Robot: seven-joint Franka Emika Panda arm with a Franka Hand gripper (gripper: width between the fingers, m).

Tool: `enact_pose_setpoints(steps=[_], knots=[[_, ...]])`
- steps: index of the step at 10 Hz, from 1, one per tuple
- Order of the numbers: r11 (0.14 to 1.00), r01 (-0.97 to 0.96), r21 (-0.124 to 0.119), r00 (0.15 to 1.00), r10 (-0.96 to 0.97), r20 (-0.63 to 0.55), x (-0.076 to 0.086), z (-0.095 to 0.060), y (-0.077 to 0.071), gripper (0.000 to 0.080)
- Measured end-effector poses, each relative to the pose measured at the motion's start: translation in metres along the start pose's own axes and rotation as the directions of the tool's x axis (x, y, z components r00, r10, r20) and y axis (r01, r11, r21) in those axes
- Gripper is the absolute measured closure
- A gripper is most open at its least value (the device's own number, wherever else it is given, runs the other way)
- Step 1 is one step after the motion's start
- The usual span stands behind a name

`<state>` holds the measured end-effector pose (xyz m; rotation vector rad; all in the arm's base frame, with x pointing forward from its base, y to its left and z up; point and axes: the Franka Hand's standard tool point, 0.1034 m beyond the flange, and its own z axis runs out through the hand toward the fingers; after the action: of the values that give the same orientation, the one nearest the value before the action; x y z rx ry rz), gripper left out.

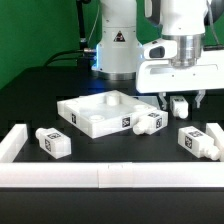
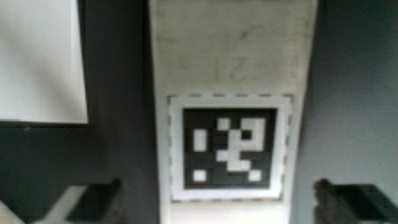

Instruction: Assemble one leg

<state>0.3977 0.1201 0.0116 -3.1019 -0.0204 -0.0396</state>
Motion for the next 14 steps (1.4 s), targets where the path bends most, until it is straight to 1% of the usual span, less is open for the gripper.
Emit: enact_pose_setpoints(steps=[1,2,3,4,5,6,8,9,10,11,12,13,14], knots=[[1.0,0.014,-0.001,0.999,-0.014,0.034,0.009,-0.013,0.003,0.017],[0.999,0.032,0.003,0.998,-0.033,0.052,0.027,-0.032,0.01,0.017],[1.0,0.028,0.011,0.997,-0.029,0.071,0.05,-0.048,0.015,0.0154],[1.0,0.021,0.017,0.997,-0.022,0.077,0.068,-0.055,0.018,0.0151],[0.999,0.03,0.022,0.998,-0.031,0.063,0.081,-0.062,0.018,0.0151],[0.999,0.023,0.023,0.998,-0.025,0.061,0.084,-0.064,0.015,0.0151],[0.999,0.025,0.023,0.998,-0.026,0.063,0.083,-0.063,0.015,0.0151],[0.999,0.044,0.02,0.997,-0.045,0.06,0.086,-0.062,0.017,0.0151],[0.997,0.071,0.019,0.996,-0.072,0.052,0.096,-0.06,0.019,0.0151],[0.994,0.111,0.018,0.993,-0.111,0.038,0.11,-0.059,0.019,0.0151],[0.987,0.157,0.018,0.987,-0.157,0.025,0.126,-0.058,0.022,0.0151],[0.981,0.194,0.017,0.981,-0.195,0.006,0.149,-0.057,0.028,0.0151],[0.979,0.201,0.016,0.98,-0.201,-0.01,0.165,-0.058,0.026,0.0151]])
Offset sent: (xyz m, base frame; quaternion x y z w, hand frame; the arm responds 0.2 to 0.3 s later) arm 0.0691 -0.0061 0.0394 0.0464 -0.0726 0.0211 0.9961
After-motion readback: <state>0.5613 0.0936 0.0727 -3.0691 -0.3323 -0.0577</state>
